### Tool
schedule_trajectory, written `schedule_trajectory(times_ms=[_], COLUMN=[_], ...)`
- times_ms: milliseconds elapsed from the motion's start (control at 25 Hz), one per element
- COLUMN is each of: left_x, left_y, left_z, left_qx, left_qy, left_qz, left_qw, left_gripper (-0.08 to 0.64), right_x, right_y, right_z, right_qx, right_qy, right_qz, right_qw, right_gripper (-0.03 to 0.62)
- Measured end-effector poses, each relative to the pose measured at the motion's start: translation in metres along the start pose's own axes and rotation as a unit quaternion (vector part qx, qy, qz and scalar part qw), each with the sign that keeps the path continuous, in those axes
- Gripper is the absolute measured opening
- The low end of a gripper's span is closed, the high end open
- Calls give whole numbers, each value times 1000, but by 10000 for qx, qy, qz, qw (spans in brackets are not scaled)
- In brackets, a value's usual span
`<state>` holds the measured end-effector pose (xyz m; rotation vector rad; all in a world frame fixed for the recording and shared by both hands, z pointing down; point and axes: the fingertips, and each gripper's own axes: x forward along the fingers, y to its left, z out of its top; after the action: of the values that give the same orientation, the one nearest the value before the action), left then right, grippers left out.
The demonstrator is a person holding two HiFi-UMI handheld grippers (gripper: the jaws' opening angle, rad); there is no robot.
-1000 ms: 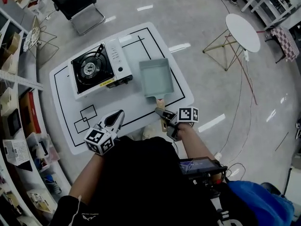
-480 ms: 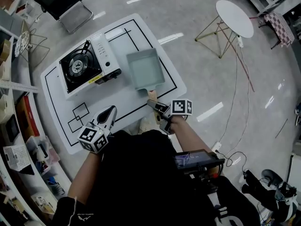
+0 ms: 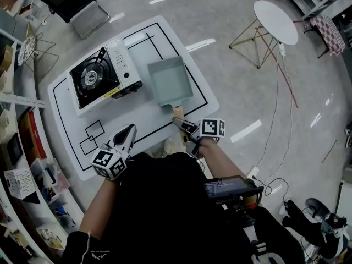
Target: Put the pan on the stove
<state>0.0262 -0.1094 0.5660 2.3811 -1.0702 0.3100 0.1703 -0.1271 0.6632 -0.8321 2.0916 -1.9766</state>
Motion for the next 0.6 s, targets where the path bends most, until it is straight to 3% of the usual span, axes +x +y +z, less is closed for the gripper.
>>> schedule_trajectory(times_ms=[600], left_x=[-7], left_y=[10], left_z=[2], left_qx=[7], left_qy=[-77], left_qz=[15], left_qw=[10000], left_gripper=[9], right_x=[3], right_y=[14], right_z=[3], right_qx=[-73], right_qy=[-172], right_qz=[121], right_qw=[9998], right_gripper=[114])
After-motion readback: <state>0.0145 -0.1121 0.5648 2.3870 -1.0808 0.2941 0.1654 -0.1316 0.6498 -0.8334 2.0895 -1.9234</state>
